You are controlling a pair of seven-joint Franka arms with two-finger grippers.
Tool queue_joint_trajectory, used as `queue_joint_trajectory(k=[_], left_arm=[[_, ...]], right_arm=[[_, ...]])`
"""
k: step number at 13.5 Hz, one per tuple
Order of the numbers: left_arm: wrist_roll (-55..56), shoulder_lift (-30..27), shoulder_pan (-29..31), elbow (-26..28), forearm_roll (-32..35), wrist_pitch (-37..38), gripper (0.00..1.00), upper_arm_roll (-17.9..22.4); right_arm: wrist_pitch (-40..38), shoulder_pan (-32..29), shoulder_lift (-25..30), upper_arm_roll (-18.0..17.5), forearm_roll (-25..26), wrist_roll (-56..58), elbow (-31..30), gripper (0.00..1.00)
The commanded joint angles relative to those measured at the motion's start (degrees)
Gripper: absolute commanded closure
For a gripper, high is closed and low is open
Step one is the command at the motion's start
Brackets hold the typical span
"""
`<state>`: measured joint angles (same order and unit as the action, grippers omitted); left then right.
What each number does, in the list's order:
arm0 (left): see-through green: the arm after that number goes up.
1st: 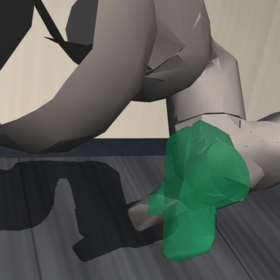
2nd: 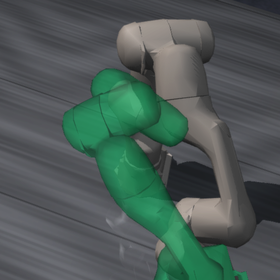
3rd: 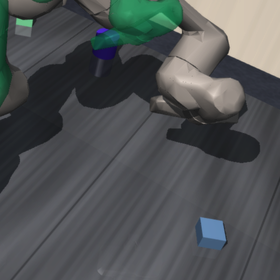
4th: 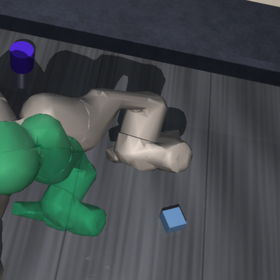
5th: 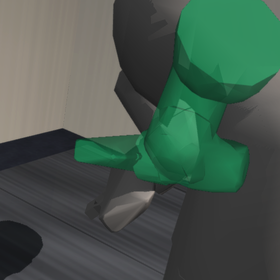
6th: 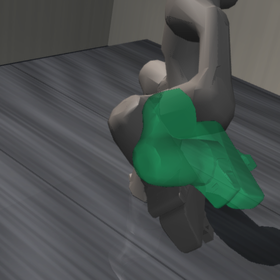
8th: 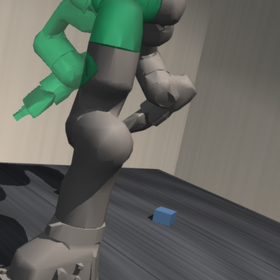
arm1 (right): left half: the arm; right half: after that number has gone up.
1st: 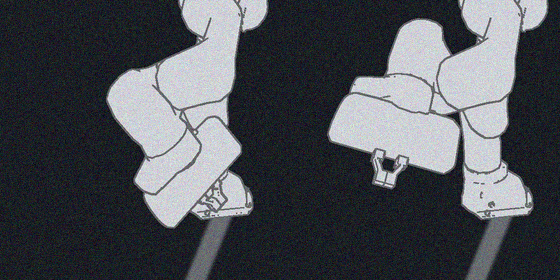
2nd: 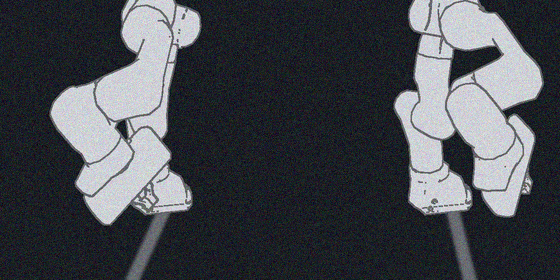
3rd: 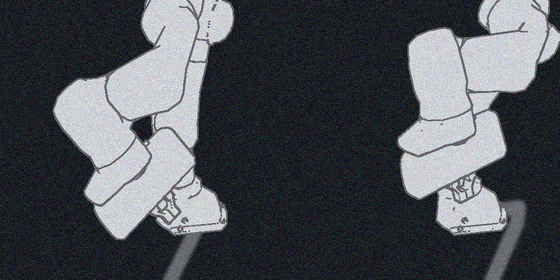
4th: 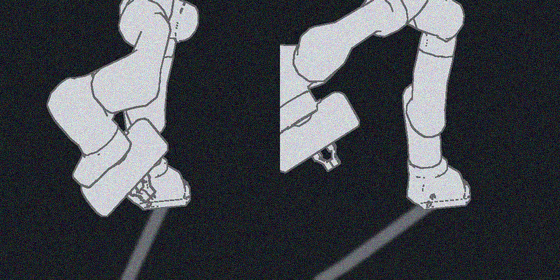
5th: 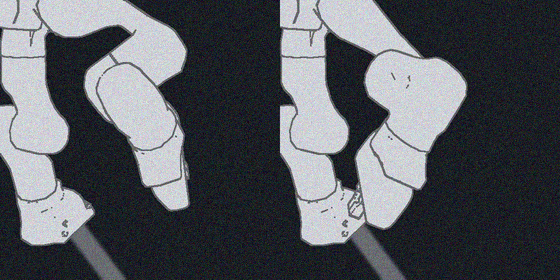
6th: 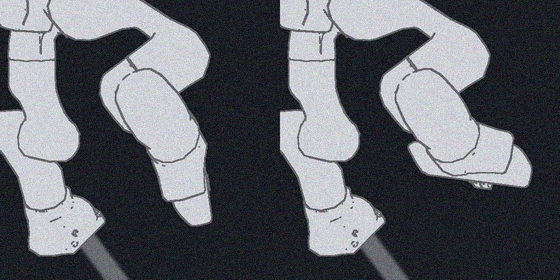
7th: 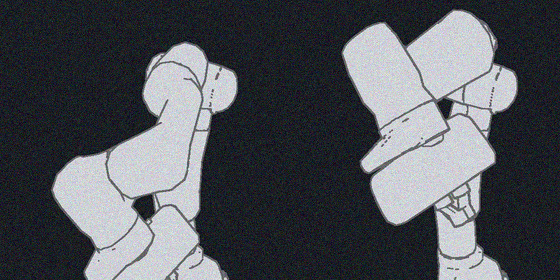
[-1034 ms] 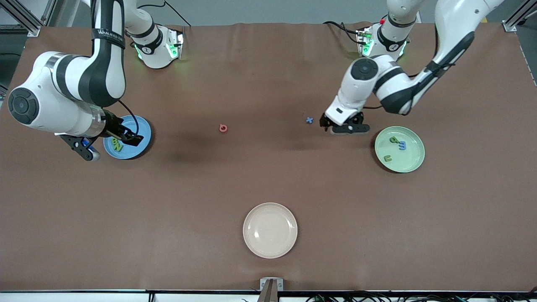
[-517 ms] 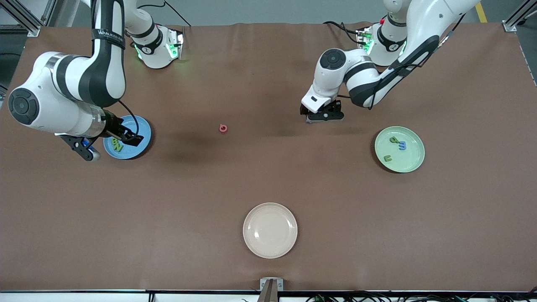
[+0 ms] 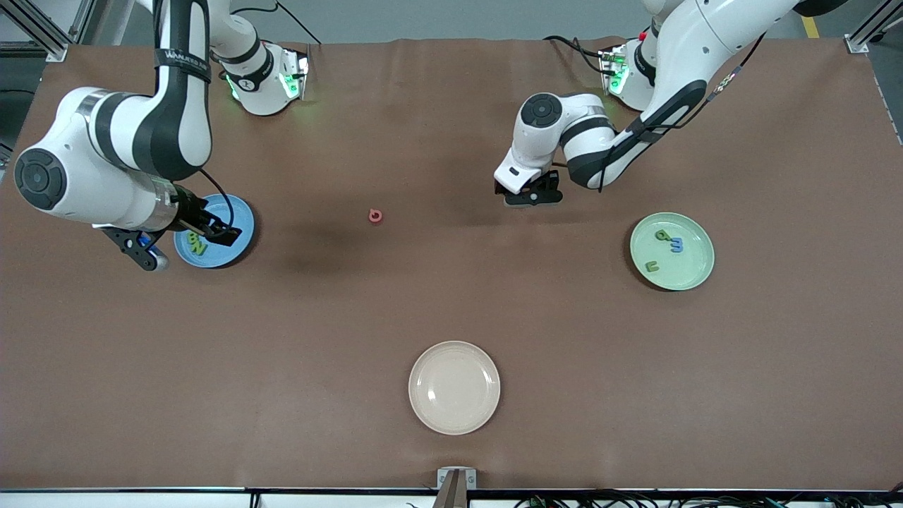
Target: Sort uppercase to blue plate, lowercase to green plate
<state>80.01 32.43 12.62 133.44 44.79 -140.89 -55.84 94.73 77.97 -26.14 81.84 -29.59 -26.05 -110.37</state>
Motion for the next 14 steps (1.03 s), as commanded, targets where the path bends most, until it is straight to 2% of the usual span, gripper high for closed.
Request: queue_joint_trajectory(k=[1,3,7,10,11,14], left_arm=[[1.4,0.6,-3.8,-0.7,0.6,-2.3,0.21,3.6],[1.5,0.6,-5.2,-0.7,0.6,-4.0,0.27,5.2],[1.5,1.1,-5.2,-0.8,0.6,-4.1,0.41,5.3],[1.5,1.1,-5.3,-1.1,1.4,-4.2,0.56,5.6],[1.5,1.7,-5.3,-1.1,2.2,-4.2,0.59,5.7],[1.5,2.4,-5.3,-1.7,3.4,-4.2,0.66,6.5]], right_arm=[[-2.4,6.2,0.7,14.4,1.3,1.4,-0.9,0.0],[-2.4,5.3,0.7,14.4,1.4,2.9,-0.9,0.0],[-2.4,5.3,0.7,14.4,1.9,2.8,-0.9,0.0],[-2.5,5.6,0.7,14.3,1.9,2.1,-1.0,0.0],[-2.6,6.6,0.7,14.2,1.8,1.1,-1.2,0.0],[-0.1,15.6,0.6,13.4,1.3,-12.6,-3.3,0.0]])
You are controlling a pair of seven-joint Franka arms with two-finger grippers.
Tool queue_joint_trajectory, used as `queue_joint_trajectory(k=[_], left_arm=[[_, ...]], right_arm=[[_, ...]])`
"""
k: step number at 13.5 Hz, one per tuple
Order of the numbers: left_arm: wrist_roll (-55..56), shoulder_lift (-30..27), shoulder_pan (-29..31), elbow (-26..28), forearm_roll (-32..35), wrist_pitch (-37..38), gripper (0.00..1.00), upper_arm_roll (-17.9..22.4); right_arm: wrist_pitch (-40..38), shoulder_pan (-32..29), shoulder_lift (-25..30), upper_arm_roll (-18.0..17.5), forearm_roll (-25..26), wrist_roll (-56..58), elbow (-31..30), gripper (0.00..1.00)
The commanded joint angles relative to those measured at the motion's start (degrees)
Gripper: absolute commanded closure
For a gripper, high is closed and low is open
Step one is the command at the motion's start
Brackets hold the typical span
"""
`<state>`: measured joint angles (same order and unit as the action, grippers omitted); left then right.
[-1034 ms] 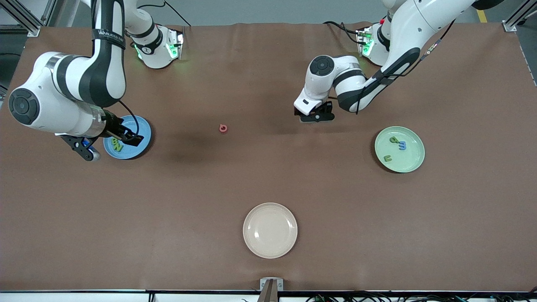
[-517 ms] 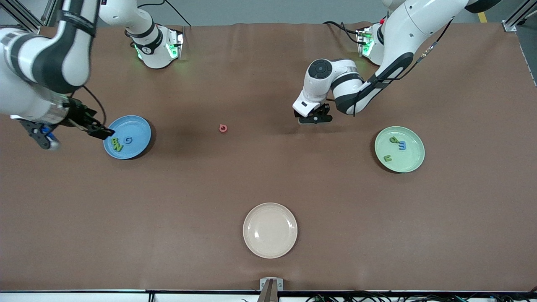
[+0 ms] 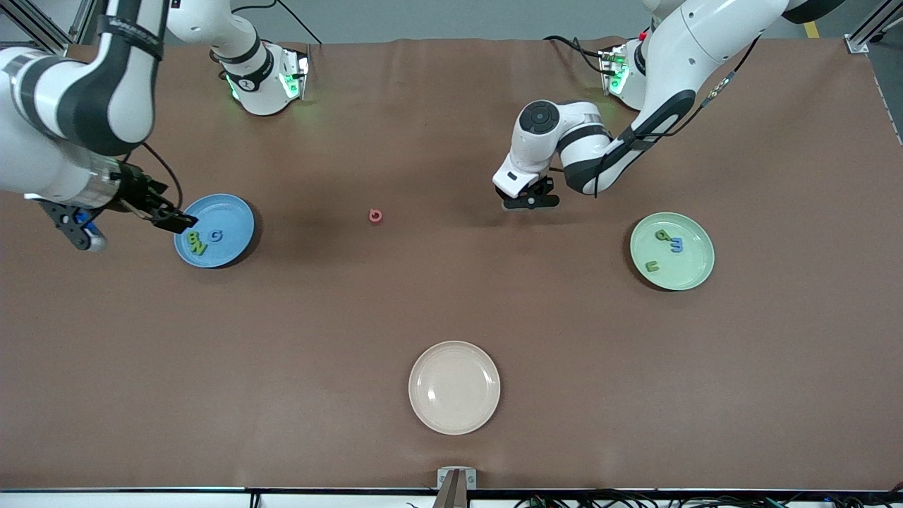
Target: Sort uppercase to blue plate, lowercase to green plate
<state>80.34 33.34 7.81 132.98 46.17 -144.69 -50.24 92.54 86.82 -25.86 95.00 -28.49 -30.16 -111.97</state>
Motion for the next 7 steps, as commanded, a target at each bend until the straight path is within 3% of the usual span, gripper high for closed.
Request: queue_joint_trajectory(k=[1,5,7], left_arm=[[1.1,1.3,-0.5,-1.3,2.1,-0.4,0.71,0.9],[0.8,-1.5,0.9,-1.4,1.9,-0.1,0.85,0.6],[0.2,-5.1,2.3,-1.1,1.5,0.3,0.86,-0.3]], right_arm=[[4.8,10.1,0.3,0.0,-0.1,-13.6,-3.4,0.0],[17.6,23.4,0.3,-0.1,-3.4,-27.0,-12.5,0.0],[25.2,27.8,0.3,-3.2,-3.7,-34.1,-16.4,0.0]])
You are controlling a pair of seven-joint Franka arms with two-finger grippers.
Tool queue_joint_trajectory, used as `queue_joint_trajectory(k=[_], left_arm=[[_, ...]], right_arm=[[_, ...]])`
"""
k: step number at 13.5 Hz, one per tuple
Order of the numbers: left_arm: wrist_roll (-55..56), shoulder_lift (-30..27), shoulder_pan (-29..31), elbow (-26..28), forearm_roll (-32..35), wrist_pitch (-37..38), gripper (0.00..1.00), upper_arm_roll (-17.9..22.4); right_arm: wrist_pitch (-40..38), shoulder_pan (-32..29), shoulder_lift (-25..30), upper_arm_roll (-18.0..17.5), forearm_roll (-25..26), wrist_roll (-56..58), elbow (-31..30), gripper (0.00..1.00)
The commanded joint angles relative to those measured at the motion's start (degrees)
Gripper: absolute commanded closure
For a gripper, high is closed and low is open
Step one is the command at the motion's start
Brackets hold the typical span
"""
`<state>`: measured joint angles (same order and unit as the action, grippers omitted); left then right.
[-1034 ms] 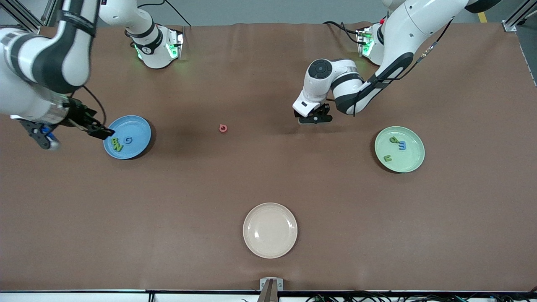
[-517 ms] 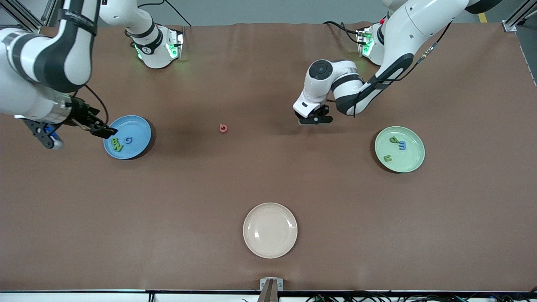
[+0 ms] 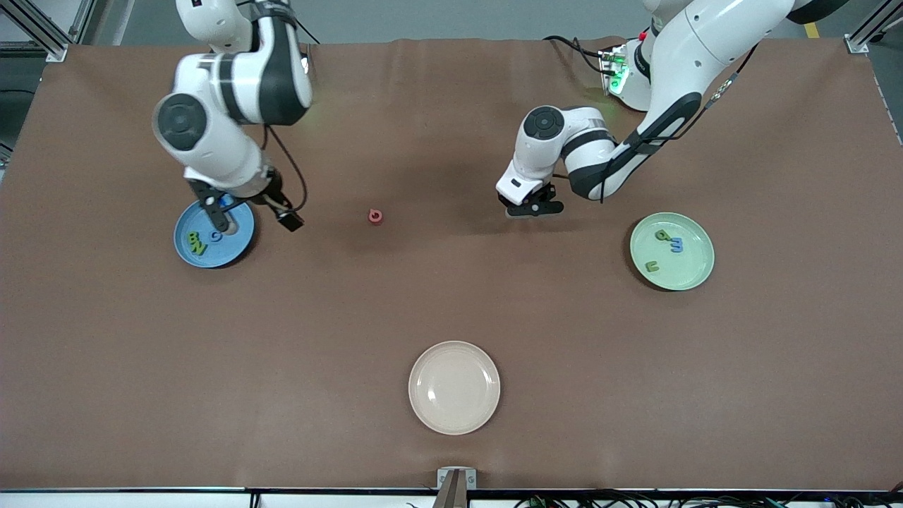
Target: Sort uppercase to blue plate, lowercase to green plate
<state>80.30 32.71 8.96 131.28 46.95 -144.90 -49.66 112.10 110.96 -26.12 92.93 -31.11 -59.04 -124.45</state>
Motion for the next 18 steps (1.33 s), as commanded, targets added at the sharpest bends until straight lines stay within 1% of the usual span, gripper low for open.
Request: queue_joint_trajectory(k=[1,3,5,6,8,9,10,11,12,14,17,18], left_arm=[[-0.1,-5.3,3.8,0.6,0.6,0.6,0.87,-2.6],[-0.6,-5.5,12.6,0.9,0.6,2.2,0.89,-9.5],[-5.9,-5.1,21.5,0.9,0.5,6.9,0.9,-16.4],[-8.2,-4.9,25.3,0.9,0.4,8.6,0.9,-18.8],[-13.4,-4.8,31.3,1.1,0.4,11.1,0.9,-21.8],[-16.6,-4.8,34.4,1.3,0.4,11.7,0.9,-22.8],[-19.8,-4.8,37.4,1.8,0.4,11.7,0.9,-23.5],[-23.4,-4.8,40.7,2.1,0.4,11.7,0.9,-24.2],[-27.5,-4.8,44.3,2.8,0.4,11.7,0.9,-24.6],[-35.8,-4.7,49.4,3.1,0.4,11.7,0.9,-24.5],[-45.2,-3.0,54.6,2.8,0.4,11.7,0.9,-23.8],[-47.8,-2.6,55.1,2.6,0.5,11.7,0.9,-22.2]], right_arm=[[8.5,3.6,0.5,-5.0,-1.1,-9.0,-4.9,0.0],[16.5,1.4,0.3,-13.8,-1.1,-16.5,-6.7,0.01],[21.1,-4.2,-0.2,-22.8,-1.4,-21.0,-6.9,0.02],[23.5,-6.8,-0.9,-27.1,-1.5,-22.8,-7.0,0.02],[28.2,-11.3,-3.1,-35.0,-1.7,-26.2,-7.1,0.02],[30.3,-13.0,-4.5,-38.4,-3.6,-26.9,-7.1,0.02],[31.8,-14.2,-5.9,-40.9,-5.3,-26.9,-7.0,0.03],[33.0,-14.6,-7.4,-42.1,-6.1,-26.9,-7.0,0.03],[33.4,-15.1,-8.5,-42.6,-6.2,-26.9,-6.9,0.05],[33.4,-16.7,-9.1,-43.9,-6.2,-26.7,-6.9,0.07],[33.4,-18.6,-9.0,-45.6,-6.2,-26.2,-6.7,0.12],[33.3,-18.9,-9.0,-45.7,-6.2,-26.2,-6.4,0.13]])
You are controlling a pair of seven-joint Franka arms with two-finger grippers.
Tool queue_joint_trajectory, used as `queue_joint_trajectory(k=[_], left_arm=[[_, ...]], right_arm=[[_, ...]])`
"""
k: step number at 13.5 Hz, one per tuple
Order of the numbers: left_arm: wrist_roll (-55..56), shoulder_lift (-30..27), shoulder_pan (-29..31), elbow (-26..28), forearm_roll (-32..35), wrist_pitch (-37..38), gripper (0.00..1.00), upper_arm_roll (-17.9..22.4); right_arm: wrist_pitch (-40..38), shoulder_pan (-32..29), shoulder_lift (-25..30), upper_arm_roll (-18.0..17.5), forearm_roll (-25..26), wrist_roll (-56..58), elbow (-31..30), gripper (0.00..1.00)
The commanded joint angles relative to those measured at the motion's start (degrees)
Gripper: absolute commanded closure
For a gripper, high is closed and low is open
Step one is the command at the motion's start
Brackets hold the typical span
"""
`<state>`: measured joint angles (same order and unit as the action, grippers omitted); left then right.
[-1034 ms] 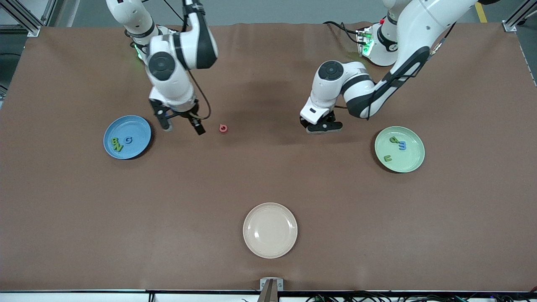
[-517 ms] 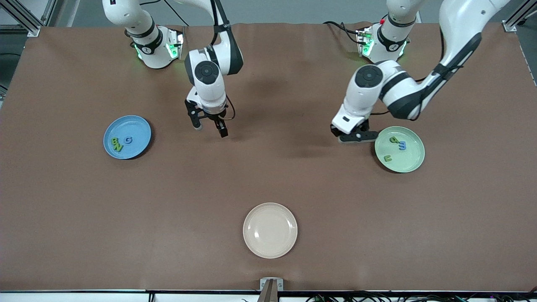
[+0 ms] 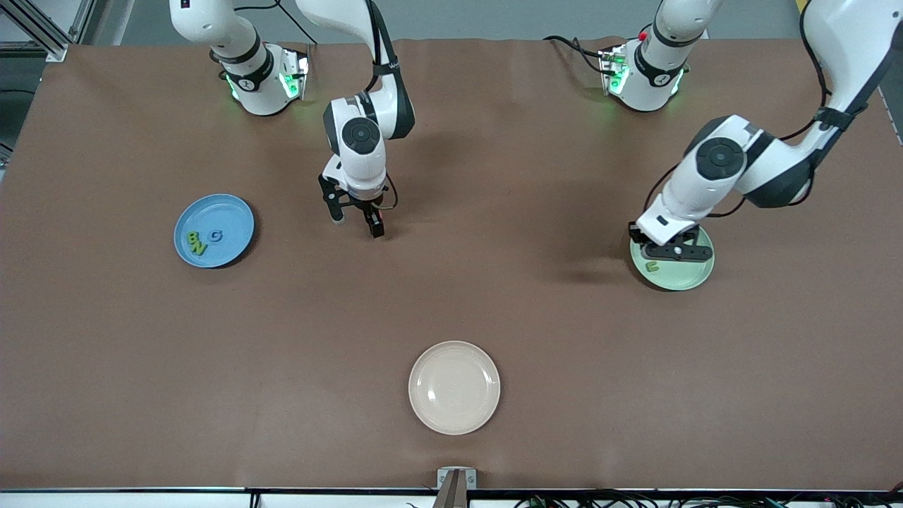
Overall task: Sort uppercase to blue plate, lowercase to green plate
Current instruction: 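Place the x on the green plate while the right gripper places Q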
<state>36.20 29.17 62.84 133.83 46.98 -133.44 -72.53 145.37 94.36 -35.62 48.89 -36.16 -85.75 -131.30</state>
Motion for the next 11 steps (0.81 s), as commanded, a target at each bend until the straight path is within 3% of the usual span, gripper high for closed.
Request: queue_joint_trajectory(k=[1,6,11], left_arm=[[-5.9,1.2,1.2,-0.3,0.7,0.1,0.9,2.6],[-13.2,4.9,1.0,-3.7,1.3,-0.7,0.9,8.9],[-13.8,9.3,0.6,-5.8,6.3,-0.9,0.89,11.4]], right_arm=[[-0.1,-2.3,0.6,-1.8,-1.5,0.5,0.5,0.14],[-0.9,-2.3,0.7,-1.9,-2.7,0.5,1.0,0.16],[-5.7,-3.9,1.3,-1.9,-2.8,0.5,3.8,0.19]])
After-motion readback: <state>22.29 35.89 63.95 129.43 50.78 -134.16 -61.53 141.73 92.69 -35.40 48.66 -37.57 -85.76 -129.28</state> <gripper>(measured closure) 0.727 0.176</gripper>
